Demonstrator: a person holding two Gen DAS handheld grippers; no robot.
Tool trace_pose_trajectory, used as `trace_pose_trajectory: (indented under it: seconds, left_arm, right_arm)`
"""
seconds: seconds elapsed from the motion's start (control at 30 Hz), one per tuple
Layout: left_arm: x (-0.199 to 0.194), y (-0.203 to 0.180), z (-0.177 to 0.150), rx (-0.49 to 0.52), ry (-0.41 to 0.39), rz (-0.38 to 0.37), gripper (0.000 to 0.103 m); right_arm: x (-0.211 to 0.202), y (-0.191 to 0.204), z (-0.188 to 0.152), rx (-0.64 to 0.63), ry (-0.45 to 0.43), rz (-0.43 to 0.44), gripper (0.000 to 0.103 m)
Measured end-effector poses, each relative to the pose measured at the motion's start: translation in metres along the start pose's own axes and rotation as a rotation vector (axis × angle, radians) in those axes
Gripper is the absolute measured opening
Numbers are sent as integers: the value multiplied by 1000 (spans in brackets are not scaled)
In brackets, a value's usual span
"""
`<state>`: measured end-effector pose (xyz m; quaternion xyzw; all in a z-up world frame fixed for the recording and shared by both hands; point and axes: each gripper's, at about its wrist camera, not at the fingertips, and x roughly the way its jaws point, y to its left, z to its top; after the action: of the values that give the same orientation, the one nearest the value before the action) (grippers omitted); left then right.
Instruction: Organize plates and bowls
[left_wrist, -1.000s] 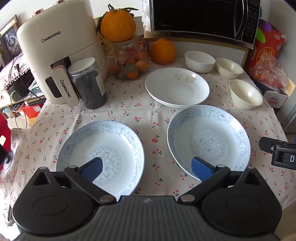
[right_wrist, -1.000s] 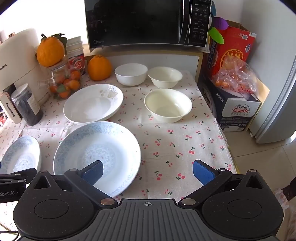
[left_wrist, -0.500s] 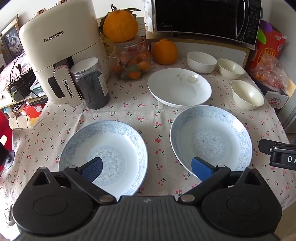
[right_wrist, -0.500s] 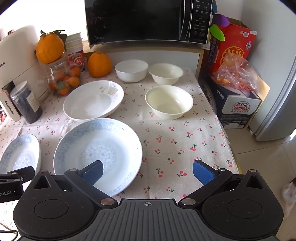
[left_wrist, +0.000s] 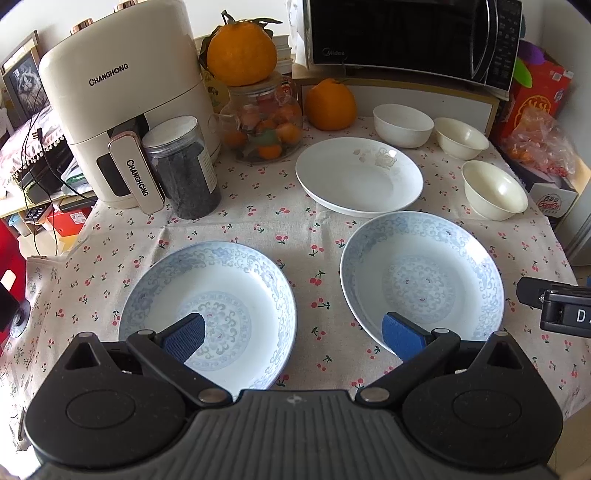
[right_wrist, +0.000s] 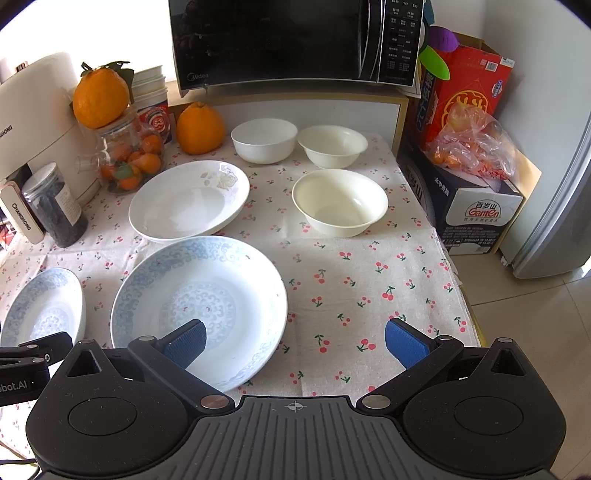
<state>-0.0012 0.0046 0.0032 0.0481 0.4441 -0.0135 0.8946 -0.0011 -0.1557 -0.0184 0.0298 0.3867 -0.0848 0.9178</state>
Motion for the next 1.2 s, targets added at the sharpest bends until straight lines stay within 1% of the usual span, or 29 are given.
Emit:
trace_pose_trajectory:
  seconds: [0.63, 0.97, 1.2]
  left_arm:
    - [-2, 1, 0, -6, -10, -1, 103]
    - [-1, 3, 1, -9, -9, -7, 103]
    - [-4, 4, 1, -12, -23, -6, 103]
  right_arm:
    - [-2, 0, 2, 17, 11, 19, 103]
    - [-2, 4, 3, 3, 12, 23, 103]
    - [-2, 1, 4, 9, 18, 28, 103]
